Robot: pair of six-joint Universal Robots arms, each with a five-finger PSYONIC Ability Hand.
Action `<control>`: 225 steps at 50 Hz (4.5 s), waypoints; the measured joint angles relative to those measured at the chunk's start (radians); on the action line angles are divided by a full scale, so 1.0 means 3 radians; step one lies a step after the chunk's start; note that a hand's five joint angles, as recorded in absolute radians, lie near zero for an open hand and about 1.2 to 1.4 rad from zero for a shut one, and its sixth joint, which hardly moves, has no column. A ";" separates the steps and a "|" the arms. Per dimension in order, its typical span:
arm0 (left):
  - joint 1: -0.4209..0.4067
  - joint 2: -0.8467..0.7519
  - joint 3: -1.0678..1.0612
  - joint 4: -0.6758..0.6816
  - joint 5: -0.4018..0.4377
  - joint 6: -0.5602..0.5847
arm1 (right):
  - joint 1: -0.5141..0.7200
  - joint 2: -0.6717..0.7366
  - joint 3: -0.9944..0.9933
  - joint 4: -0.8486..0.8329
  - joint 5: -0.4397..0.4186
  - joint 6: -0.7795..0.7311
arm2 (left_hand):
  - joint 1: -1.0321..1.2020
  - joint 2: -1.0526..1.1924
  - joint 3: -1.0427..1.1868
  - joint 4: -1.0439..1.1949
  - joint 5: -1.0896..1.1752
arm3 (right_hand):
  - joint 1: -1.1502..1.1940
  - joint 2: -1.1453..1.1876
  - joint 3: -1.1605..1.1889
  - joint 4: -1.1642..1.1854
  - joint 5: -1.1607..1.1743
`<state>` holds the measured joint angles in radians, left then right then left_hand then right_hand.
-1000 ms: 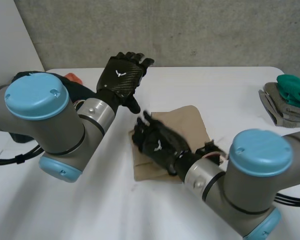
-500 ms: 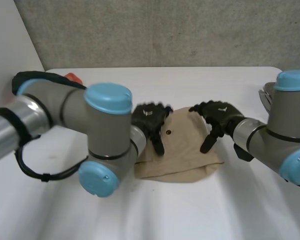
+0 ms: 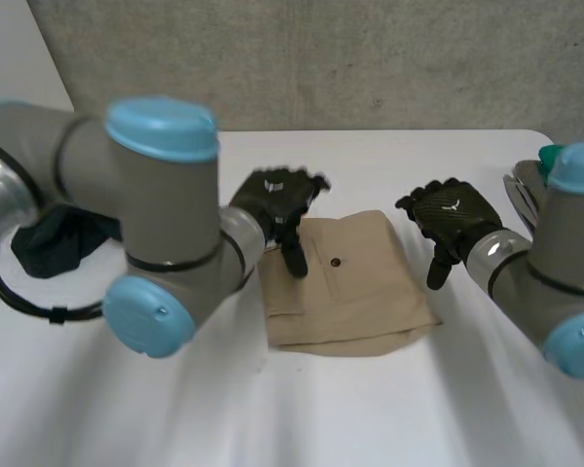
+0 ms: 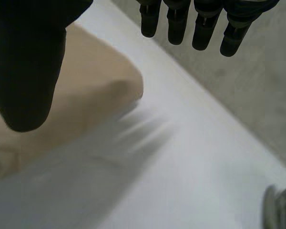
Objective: Fold the laundry.
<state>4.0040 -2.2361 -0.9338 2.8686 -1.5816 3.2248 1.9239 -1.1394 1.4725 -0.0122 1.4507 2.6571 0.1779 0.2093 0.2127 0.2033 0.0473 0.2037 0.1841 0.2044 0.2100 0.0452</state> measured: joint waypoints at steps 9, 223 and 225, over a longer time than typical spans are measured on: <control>0.0167 0.0465 -0.0018 0.0233 0.1041 0.0026 | 0.0501 -0.0525 0.1113 -0.0862 -0.0005 -0.0098 | -0.0001 0.0000 0.0000 0.0001 0.0000 | 0.0000 0.0000 0.0000 0.0000 0.0000; 0.1870 0.0887 -0.1895 0.1043 0.1050 0.0834 | 0.0840 -0.0161 -0.0057 0.0045 -0.0223 0.1083 | 0.0128 0.0014 0.0042 0.0028 0.0010 | 0.0104 0.0094 0.0022 -0.0001 0.0005; 0.1932 0.0779 -0.1866 0.1046 0.1186 0.0865 | 0.0982 0.0003 -0.0228 0.0050 -0.0158 0.1081 | 0.0128 0.0014 0.0042 0.0028 0.0010 | 0.0104 0.0094 0.0022 -0.0001 0.0005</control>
<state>4.5837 -2.0023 -1.4935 3.1823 -1.2259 3.4842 2.2184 -1.1384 1.4040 0.0029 1.4033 2.9814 0.2162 0.2136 0.2252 0.2117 0.0503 0.2348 0.2122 0.2111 0.2097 0.0467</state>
